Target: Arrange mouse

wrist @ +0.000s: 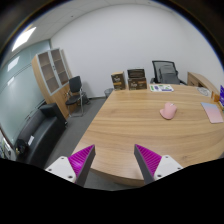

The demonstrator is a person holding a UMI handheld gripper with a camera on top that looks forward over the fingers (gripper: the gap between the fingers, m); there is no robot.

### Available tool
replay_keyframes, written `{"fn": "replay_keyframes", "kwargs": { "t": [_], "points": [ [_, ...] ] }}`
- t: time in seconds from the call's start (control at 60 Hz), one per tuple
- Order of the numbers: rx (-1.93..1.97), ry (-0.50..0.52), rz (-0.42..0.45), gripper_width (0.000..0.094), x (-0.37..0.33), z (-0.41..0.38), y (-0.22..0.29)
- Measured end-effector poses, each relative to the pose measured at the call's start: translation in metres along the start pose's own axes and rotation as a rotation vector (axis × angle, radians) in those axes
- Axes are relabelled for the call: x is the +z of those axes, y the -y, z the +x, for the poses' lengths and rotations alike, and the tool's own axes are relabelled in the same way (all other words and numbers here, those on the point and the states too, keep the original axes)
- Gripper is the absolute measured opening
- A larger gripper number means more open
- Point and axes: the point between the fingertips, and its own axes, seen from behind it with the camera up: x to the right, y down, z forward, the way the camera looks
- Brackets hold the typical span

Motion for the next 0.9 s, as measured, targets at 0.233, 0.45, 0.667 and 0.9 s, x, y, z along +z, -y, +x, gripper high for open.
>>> {"fn": "replay_keyframes", "kwargs": {
  "t": [0.233,0.45,0.667,0.9],
  "points": [
    [0.073,-0.133,0.023,0.0818,0.028,0.097,0.014],
    [0.089,-0.212,0.072,0.0816,0.059,0.189,0.054],
    [0.095,-0.192,0.069,0.0816,0.123,0.253,0.081],
    [0.124,-0.142,0.049,0.0813,0.175,0.287,0.102]
  ]
}}
